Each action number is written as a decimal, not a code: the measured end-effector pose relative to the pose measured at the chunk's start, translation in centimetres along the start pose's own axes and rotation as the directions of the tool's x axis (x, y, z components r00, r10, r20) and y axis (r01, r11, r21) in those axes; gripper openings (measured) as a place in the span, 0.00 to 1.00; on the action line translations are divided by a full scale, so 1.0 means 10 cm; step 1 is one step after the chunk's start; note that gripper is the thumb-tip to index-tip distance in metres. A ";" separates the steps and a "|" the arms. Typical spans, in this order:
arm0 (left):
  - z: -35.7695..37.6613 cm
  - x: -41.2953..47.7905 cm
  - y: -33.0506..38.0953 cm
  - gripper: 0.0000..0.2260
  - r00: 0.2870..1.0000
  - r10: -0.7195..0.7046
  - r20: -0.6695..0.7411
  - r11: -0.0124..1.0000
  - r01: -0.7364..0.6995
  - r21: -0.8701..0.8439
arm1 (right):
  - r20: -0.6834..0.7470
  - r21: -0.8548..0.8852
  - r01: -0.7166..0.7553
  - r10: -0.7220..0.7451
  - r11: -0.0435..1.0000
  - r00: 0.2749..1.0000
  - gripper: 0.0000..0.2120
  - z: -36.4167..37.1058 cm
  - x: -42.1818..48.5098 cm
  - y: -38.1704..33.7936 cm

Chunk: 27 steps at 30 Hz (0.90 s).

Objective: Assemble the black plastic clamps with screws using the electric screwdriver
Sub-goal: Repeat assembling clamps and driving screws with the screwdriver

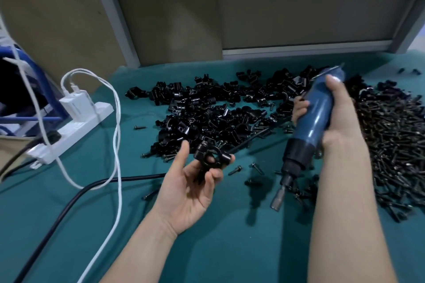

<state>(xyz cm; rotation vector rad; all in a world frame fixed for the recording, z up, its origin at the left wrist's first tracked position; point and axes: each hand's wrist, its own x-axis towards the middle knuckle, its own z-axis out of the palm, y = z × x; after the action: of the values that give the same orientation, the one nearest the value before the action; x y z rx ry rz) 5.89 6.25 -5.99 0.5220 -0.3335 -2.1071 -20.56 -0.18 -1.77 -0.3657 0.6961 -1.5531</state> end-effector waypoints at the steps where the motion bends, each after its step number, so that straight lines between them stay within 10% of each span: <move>1: 0.00 0.00 0.01 0.26 1.000 0.018 0.023 1.000 -0.018 -0.015 | -0.079 -0.108 -0.014 0.006 0.994 0.997 0.26 0.04 0.02 0.04; 13: 0.01 0.02 -0.02 0.35 0.990 0.138 0.001 0.961 -0.134 0.241 | -0.279 -0.639 -0.067 -0.149 0.767 0.949 0.38 0.22 0.30 0.49; 21: 0.01 -0.02 -0.05 0.38 0.986 0.161 0.046 0.929 -0.167 0.330 | -0.351 -0.918 -0.224 -0.408 0.326 0.843 0.31 0.10 0.28 0.51; 25: 0.14 -0.06 -0.09 0.34 0.947 0.299 0.117 0.841 -0.319 0.437 | -0.180 -0.981 -0.104 -0.553 0.165 0.813 0.26 0.29 -0.04 0.30; 27: 0.25 -0.09 -0.14 0.26 0.907 0.385 0.173 0.724 -0.413 0.553 | 0.045 -0.935 0.165 -0.357 0.314 0.933 0.24 0.43 -0.42 0.23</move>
<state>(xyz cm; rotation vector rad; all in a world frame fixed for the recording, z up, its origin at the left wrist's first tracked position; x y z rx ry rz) 4.08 7.84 -4.16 0.6793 -1.0471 -1.5675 -15.67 3.04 0.81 -1.2887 1.7566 -1.3207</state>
